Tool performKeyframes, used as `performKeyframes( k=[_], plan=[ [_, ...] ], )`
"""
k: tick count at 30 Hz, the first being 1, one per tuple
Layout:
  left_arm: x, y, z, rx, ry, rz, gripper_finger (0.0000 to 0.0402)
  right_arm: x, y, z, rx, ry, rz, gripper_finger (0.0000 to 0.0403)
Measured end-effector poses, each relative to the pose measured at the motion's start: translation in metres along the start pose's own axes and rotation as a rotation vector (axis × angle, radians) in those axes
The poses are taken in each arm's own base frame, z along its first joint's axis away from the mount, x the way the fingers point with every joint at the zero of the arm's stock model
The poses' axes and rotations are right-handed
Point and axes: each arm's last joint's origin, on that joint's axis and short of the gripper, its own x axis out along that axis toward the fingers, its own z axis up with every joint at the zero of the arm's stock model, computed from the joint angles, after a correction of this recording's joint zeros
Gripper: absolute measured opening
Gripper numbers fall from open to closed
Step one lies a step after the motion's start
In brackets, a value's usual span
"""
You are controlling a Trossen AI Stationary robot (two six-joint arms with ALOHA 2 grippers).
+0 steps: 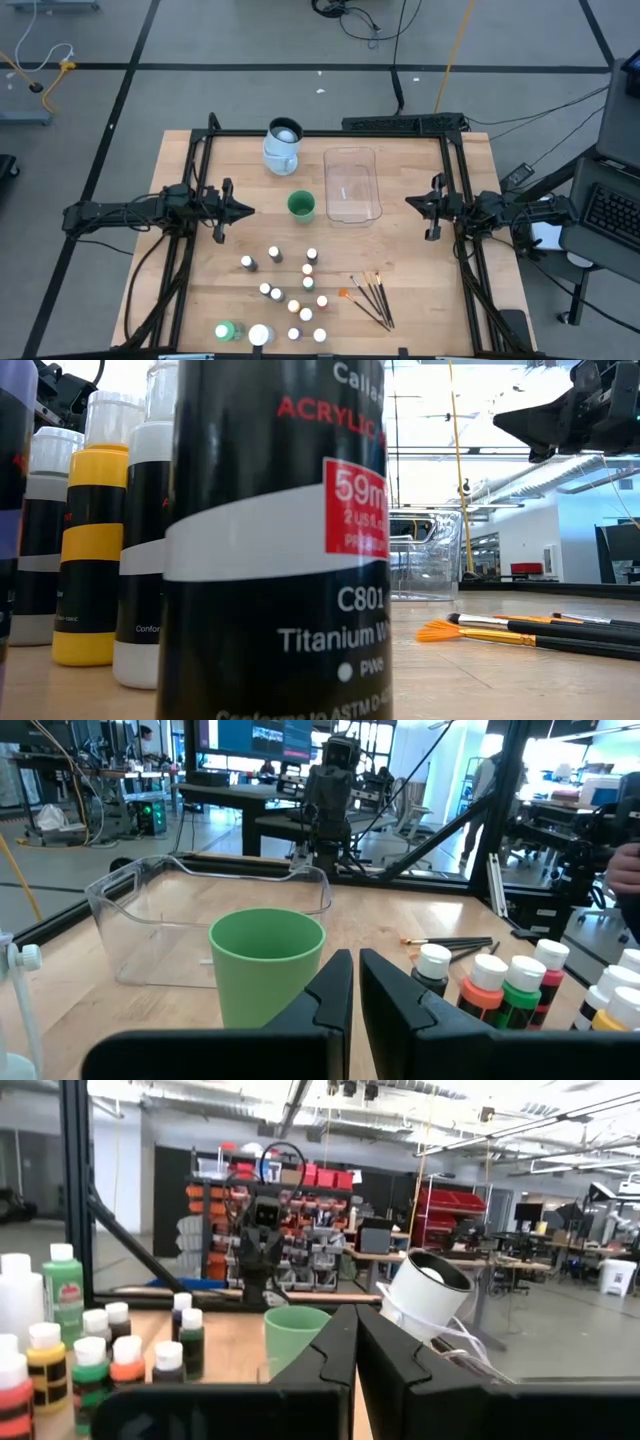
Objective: Pick & Place Paint Supplies
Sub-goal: Put the yellow paintbrush into the green cup
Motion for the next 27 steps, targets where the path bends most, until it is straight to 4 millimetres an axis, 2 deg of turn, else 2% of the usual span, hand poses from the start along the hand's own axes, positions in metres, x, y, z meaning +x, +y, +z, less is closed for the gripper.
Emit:
performKeyframes(
  k=[7,14,20,27],
  plan=[
    [0.0,0.0,0.0,0.0,0.0,0.0,0.0026,0.001,0.0,0.003,0.001,-0.022,-0.012,0.0015],
    [0.0,0.0,0.0,0.0,0.0,0.0,0.0026,0.01,0.002,-0.003,-0.008,0.12,-0.016,0.0089],
    [0.0,0.0,0.0,0.0,0.0,0.0,0.0026,0.034,0.008,0.018,-0.031,0.301,0.006,0.0145],
    [0.0,0.0,0.0,0.0,0.0,0.0,0.0026,0.073,0.033,0.05,-0.173,0.655,-0.057,0.0157]
  ],
)
